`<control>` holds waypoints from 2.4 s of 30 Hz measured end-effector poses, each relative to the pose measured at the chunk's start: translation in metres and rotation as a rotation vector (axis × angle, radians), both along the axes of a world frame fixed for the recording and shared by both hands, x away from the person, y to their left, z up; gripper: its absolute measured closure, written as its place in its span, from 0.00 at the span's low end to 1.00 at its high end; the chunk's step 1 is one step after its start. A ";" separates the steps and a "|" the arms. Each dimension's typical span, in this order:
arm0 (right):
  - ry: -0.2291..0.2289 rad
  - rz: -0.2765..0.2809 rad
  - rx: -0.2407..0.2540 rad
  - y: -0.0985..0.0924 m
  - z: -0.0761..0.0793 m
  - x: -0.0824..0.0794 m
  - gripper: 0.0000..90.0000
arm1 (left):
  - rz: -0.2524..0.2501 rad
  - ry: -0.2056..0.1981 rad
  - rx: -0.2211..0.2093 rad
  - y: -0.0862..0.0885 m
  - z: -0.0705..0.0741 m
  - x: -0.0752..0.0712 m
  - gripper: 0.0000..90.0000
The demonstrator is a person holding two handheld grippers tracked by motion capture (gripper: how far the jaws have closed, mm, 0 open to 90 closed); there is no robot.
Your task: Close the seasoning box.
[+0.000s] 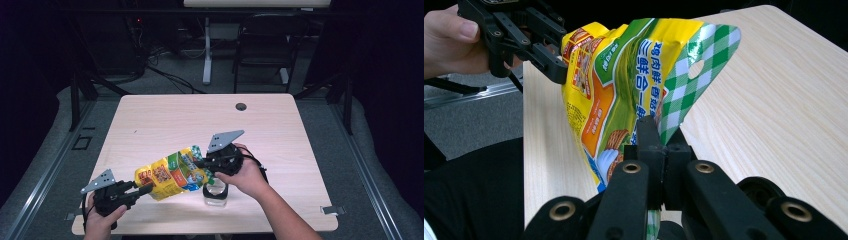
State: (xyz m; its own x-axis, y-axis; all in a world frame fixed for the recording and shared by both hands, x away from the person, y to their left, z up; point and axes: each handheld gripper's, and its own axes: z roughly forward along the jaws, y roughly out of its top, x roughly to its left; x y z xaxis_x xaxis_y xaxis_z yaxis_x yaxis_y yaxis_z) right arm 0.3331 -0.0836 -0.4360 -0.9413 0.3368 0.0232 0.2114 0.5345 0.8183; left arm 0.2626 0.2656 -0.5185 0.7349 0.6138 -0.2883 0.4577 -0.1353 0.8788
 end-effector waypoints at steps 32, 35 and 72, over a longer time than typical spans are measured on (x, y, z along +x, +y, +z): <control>0.082 -0.044 0.012 -0.014 -0.013 -0.006 0.93 | 0.030 -0.090 0.065 -0.009 0.013 -0.006 0.78; 0.085 -0.043 0.026 -0.014 -0.015 -0.007 0.91 | 0.027 -0.091 0.071 -0.009 0.015 -0.007 0.78; 0.008 -0.054 0.149 -0.038 -0.028 -0.026 1.00 | 0.000 -0.094 0.127 -0.012 0.035 -0.003 0.78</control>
